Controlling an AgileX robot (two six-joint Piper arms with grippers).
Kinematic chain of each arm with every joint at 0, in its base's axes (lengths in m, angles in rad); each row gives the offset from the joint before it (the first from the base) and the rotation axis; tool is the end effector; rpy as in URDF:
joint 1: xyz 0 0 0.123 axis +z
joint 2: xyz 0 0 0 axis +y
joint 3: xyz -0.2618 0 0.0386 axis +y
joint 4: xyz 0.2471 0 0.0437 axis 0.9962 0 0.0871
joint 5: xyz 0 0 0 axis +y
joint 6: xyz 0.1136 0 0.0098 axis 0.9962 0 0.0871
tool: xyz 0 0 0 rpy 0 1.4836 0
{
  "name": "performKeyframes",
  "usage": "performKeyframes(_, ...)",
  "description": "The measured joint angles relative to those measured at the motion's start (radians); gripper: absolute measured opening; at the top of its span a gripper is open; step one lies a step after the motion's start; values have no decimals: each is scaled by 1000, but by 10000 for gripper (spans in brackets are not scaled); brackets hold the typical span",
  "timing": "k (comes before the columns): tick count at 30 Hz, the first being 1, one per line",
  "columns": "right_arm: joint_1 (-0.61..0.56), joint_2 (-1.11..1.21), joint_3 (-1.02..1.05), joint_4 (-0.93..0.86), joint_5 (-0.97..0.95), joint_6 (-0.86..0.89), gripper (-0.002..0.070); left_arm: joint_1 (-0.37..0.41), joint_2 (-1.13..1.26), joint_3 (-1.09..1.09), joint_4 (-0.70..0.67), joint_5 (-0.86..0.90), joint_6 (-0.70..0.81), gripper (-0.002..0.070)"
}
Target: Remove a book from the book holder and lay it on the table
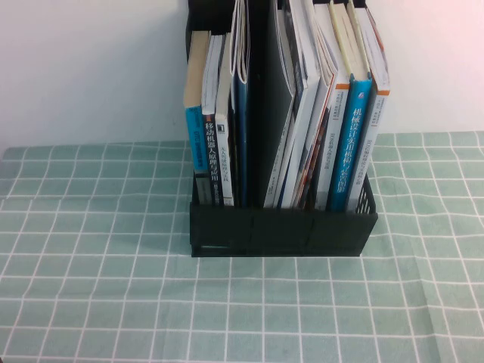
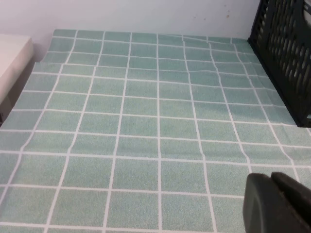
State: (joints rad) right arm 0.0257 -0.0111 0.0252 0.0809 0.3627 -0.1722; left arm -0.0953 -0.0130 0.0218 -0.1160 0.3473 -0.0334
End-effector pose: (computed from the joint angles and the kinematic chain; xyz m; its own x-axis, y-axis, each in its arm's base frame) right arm 0.0946 0.0057 0.1663 -0.2780 -0.1035 -0.9550 -0.0803 0.9932 -0.0843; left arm 0.0942 -0.0135 0.1696 -0.2786 -0.1160 -0.9534 0.0943 0.9846 -0.1473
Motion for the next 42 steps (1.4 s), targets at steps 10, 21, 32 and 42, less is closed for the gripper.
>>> performKeyframes(10,0,0,0,0,0,0,-1,0,0,0,-5,0,-2,-3)
performKeyframes(21,0,0,0,0,0,0,-1,0,0,0,-8,0,-2,-3)
performKeyframes(32,0,0,0,0,0,-2,-1,0,0,0,14,-6,9,-3)
performKeyframes(42,0,0,2,-18,-162,-74,-1,0,0,3,18,-183,61,-3)
